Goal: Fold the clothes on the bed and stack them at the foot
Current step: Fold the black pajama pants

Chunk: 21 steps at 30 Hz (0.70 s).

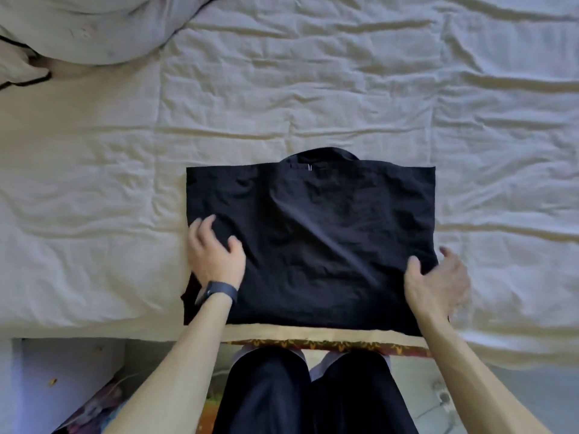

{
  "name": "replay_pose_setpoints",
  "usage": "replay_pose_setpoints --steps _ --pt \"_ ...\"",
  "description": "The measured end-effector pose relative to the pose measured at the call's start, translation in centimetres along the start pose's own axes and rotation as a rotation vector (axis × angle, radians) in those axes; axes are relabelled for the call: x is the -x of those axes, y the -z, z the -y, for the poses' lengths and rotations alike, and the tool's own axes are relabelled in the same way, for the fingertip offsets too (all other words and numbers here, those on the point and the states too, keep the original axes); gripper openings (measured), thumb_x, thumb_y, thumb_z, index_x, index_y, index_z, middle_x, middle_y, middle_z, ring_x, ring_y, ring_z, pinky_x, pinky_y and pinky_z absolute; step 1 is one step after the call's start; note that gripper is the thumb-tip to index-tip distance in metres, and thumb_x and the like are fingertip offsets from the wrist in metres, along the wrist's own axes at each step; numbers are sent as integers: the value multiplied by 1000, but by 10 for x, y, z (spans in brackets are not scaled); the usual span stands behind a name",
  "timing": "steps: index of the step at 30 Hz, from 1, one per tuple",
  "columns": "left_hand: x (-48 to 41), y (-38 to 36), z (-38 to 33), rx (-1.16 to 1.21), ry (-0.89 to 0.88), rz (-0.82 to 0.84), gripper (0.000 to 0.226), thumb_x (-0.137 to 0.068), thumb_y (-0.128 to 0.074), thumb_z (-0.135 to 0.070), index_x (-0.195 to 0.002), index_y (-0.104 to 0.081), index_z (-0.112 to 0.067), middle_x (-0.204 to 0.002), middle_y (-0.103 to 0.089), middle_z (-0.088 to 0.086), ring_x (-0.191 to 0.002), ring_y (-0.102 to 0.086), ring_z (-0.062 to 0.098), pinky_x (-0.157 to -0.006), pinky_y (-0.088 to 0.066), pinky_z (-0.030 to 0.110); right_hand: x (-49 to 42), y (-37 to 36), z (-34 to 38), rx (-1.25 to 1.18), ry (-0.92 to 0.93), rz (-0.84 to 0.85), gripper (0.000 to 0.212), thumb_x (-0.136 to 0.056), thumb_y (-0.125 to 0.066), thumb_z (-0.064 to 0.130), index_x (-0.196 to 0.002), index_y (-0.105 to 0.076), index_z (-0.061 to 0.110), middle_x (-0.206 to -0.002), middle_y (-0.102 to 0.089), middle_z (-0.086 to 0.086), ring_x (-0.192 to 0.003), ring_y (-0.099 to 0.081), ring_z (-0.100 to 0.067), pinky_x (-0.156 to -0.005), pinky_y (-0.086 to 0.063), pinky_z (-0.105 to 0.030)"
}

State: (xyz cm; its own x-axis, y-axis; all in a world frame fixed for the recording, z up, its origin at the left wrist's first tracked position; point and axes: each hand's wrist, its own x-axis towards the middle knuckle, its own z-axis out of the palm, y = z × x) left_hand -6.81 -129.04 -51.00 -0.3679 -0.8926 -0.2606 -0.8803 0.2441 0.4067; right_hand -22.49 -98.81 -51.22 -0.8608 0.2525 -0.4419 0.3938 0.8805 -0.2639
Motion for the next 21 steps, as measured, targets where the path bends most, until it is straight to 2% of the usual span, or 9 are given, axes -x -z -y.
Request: replay_pose_setpoints --steps 2,4,6,8,12,15,18,21 --pt "-30 -19 -43 -24 -304 89 48 -88 -69 -20 -134 -59 -9 -139 -56 12 -131 -49 31 -110 -37 44 -24 -8 40 7 340 34 48 -96 -61 33 -141 -51 18 -143 -53 -8 -137 -42 -31 -113 -31 -53" --pt "-61 -38 -82 -82 -475 204 48 -93 -64 -29 -137 -56 -13 -138 -57 6 -130 -50 27 -111 -35 41 -48 -18 84 36 596 57 40 -100 -58 32 -139 -56 22 -142 -56 1 -137 -43 -24 -113 -31 -47" --pt "-89 -57 -109 -182 -530 314 50 -98 -56 -39 -143 -50 -19 -143 -53 2 -132 -47 25 -112 -33 41 -69 -30 124 135 806 88 38 -103 -51 35 -139 -56 27 -141 -58 5 -136 -44 -21 -111 -30 -44" --pt "-114 -72 -123 -299 -539 408 47 -100 -50 -44 -144 -48 -25 -144 -53 -1 -132 -47 26 -109 -35 43 -87 -45 149 279 930 161 40 -105 -44 41 -143 -52 30 -142 -58 6 -135 -46 -22 -111 -30 -45" --pt "-143 -82 -124 -403 -564 525 32 -100 -49 -47 -123 -64 -31 -122 -66 -4 -117 -57 26 -94 -44 40 -108 -59 175 377 824 299 44 -105 -33 51 -135 -59 30 -134 -63 2 -124 -54 -26 -107 -30 -47" --pt "-153 -87 -120 -282 -419 597 23 -96 -55 -45 -98 -69 -27 -96 -68 -4 -97 -61 24 -82 -48 34 -116 -62 181 396 775 351 39 -105 -35 48 -126 -62 28 -116 -66 2 -110 -59 -25 -102 -31 -44" --pt "-162 -91 -122 -50 -195 733 19 -92 -63 -39 -77 -65 -27 -79 -63 -10 -84 -59 15 -70 -44 27 -125 -61 188 254 561 547 31 -104 -37 46 -105 -61 26 -97 -66 8 -92 -60 -21 -97 -39 -43" --pt "-169 -90 -126 43 -110 854 20 -92 -65 -34 -79 -67 -20 -82 -64 -8 -84 -60 14 -73 -47 25 -135 -59 196 63 397 677 27 -102 -46 37 -98 -68 22 -93 -68 4 -91 -64 -19 -85 -51 -39"
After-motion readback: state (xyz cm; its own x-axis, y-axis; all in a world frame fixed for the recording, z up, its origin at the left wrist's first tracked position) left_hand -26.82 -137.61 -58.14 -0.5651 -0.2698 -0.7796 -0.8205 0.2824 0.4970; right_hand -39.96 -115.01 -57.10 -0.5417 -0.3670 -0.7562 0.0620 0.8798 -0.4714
